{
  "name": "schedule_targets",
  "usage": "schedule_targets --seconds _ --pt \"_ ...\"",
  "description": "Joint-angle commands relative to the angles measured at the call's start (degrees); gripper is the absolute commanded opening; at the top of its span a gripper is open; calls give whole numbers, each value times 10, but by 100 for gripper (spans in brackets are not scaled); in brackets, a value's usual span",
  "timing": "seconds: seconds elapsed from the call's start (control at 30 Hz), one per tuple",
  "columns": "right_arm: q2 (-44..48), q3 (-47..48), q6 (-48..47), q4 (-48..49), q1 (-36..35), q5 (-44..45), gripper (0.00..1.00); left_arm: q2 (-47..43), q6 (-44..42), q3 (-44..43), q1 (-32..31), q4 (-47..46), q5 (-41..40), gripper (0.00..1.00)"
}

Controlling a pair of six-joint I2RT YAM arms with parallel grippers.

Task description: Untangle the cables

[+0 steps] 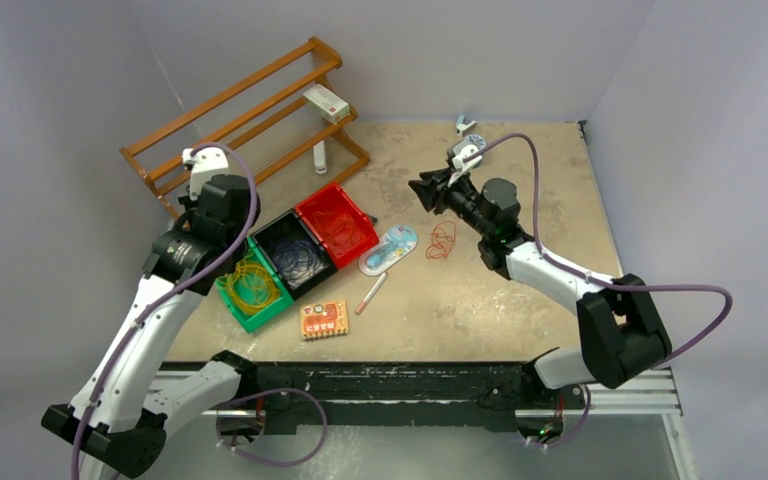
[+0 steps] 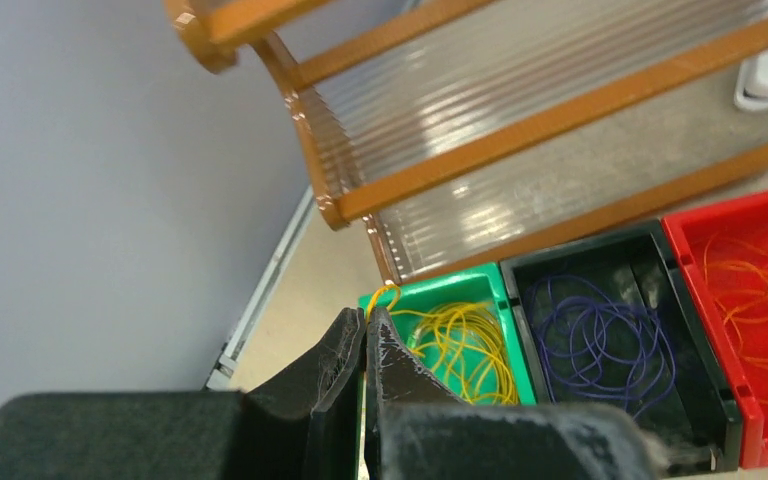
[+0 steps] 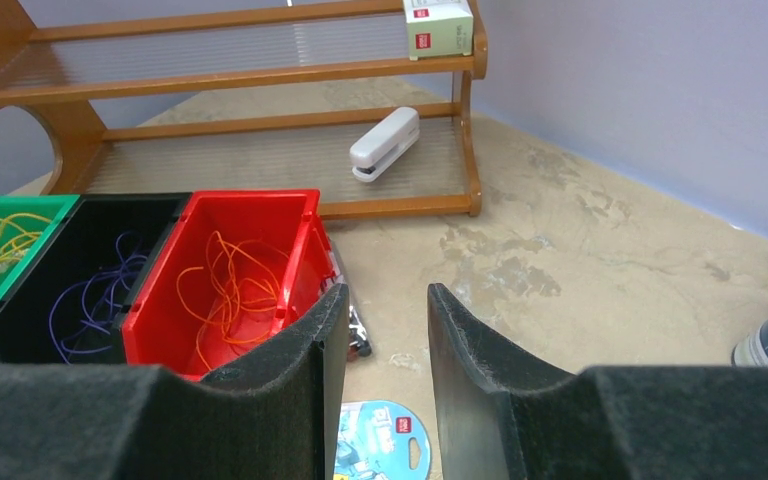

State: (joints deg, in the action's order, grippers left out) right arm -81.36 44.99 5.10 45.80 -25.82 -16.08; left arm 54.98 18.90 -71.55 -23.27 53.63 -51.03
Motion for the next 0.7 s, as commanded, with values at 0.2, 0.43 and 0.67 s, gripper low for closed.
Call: schedule_targets --seconds 0.2,0.43,0.67 --pt "11 -11 -1 31 -1 0 37 8 46 72 2 -104 58 0" --pt "6 -10 -2 34 -1 -4 37 -22 131 139 2 -137 54 0" --pt "2 -9 -2 34 0 -9 37 -50 211 208 2 -156 52 0"
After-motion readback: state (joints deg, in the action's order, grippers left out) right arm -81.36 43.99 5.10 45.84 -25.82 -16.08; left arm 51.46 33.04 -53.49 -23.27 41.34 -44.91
